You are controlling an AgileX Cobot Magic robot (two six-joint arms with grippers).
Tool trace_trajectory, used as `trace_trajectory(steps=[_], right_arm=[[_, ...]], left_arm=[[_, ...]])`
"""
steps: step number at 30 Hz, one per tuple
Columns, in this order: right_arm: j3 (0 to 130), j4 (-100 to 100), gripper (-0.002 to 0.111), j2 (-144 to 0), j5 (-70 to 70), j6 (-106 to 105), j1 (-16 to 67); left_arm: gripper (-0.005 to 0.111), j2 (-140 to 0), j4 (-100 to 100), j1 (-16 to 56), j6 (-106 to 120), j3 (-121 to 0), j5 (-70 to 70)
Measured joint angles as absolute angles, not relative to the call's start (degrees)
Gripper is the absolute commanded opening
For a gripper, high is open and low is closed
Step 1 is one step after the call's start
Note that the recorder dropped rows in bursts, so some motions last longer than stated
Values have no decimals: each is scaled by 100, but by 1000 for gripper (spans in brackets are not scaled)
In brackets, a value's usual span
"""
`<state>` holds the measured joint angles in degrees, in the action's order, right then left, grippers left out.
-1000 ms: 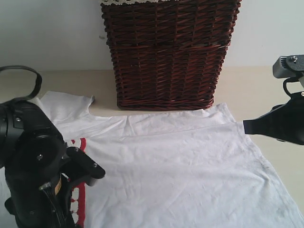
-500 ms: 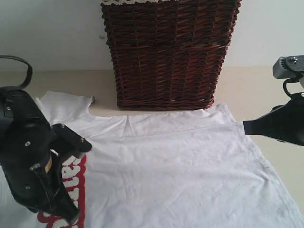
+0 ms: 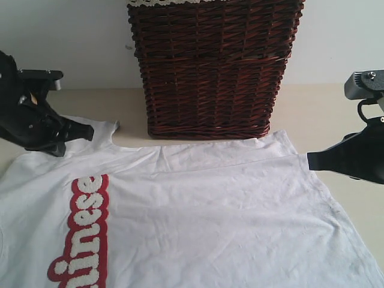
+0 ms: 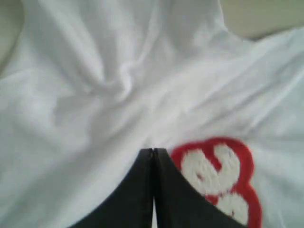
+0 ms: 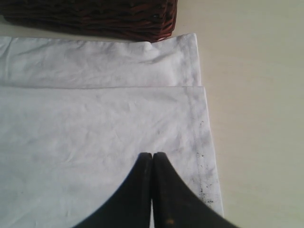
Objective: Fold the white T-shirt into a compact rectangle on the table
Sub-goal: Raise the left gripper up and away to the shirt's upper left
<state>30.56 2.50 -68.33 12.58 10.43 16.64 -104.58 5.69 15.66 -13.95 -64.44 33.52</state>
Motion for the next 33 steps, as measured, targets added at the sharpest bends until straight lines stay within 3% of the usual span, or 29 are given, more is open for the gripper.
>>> trace_trajectory(steps=[12, 24, 33], right_arm=[[3044, 250, 0, -6833, 1314, 1043, 1664], [3044, 250, 0, -6833, 1339, 1043, 1664], [3044, 228, 0, -6833, 1361, 1043, 1664]], left_arm=[[0, -13072, 479, 996, -808, -9178, 3755], [0, -14475, 429, 666, -40, -11775, 4661], [0, -14943, 231, 487, 275, -12922, 5423]])
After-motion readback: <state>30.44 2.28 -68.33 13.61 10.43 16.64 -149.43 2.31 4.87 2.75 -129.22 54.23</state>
